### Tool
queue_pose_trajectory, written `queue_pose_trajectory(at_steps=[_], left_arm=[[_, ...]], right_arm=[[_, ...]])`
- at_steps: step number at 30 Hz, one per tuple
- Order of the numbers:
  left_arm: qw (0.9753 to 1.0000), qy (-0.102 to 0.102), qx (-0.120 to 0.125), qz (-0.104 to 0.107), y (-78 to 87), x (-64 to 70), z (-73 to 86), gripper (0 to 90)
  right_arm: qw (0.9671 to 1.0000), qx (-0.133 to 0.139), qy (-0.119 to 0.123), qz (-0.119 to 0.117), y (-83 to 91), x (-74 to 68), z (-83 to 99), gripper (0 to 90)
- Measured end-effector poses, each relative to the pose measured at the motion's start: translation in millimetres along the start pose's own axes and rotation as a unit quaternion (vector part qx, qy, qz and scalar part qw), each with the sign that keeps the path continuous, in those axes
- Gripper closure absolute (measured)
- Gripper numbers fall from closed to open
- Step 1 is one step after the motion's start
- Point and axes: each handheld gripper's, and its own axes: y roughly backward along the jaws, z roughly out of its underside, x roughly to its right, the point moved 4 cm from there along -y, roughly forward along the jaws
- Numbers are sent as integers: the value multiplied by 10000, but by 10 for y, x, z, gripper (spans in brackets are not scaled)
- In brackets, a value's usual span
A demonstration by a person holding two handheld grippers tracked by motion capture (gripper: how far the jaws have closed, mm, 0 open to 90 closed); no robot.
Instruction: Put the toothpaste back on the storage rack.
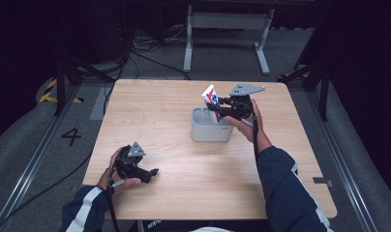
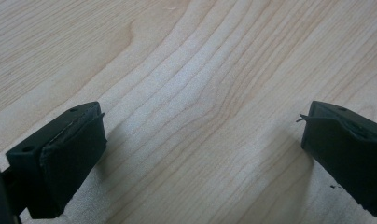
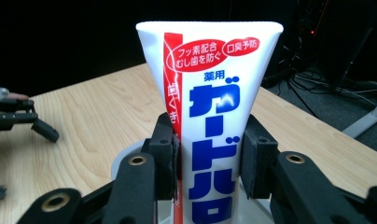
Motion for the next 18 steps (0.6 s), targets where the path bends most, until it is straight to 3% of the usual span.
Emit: queue_pose_trajectory(at_steps=[18], left_arm=[[10000, 0, 0, -1, 0, 0, 0, 2]], right_arm=[[9995, -308, 79, -8, 69, 18, 193, 613]])
